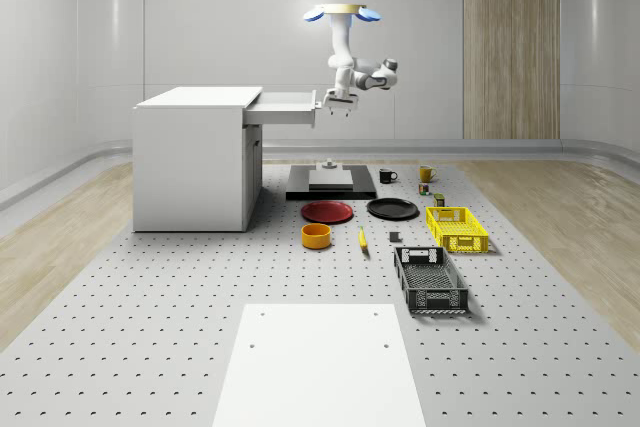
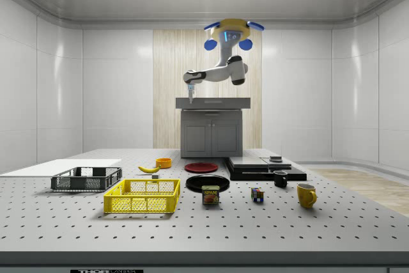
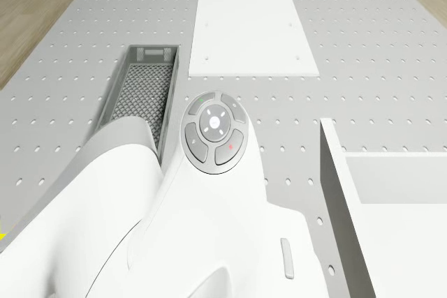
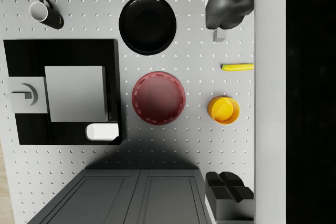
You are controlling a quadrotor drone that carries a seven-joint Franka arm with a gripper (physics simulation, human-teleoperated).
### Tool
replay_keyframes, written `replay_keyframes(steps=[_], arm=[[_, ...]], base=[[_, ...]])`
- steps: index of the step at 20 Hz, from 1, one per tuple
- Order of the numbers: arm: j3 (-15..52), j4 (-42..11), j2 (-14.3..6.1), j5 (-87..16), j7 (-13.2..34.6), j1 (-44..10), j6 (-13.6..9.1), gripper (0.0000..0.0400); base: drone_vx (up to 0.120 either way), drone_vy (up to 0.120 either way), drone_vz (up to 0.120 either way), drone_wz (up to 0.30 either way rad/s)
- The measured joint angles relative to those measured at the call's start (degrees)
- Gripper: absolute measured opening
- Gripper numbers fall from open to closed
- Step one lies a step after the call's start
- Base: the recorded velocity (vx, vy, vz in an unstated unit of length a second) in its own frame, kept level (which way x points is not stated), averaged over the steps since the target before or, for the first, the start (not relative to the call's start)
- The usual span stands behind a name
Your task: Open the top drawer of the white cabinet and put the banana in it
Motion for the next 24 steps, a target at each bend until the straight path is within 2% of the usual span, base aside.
replay_keyframes(steps=[5, 22, 24], arm=[[-1.0, -0.1, -1.1, 0.7, -2.2, 2.3, -1.5, 0.0400], [-1.8, 0.0, -3.1, 0.5, -4.0, 4.1, -1.3, 0.0400], [-1.9, 0.0, -3.2, 0.4, -4.0, 4.2, -1.2, 0.0400]], base=[[0.120, 0.120, -0.016, 0.000], [0.120, 0.120, -0.120, 0.000], [0.020, 0.120, -0.120, 0.000]])
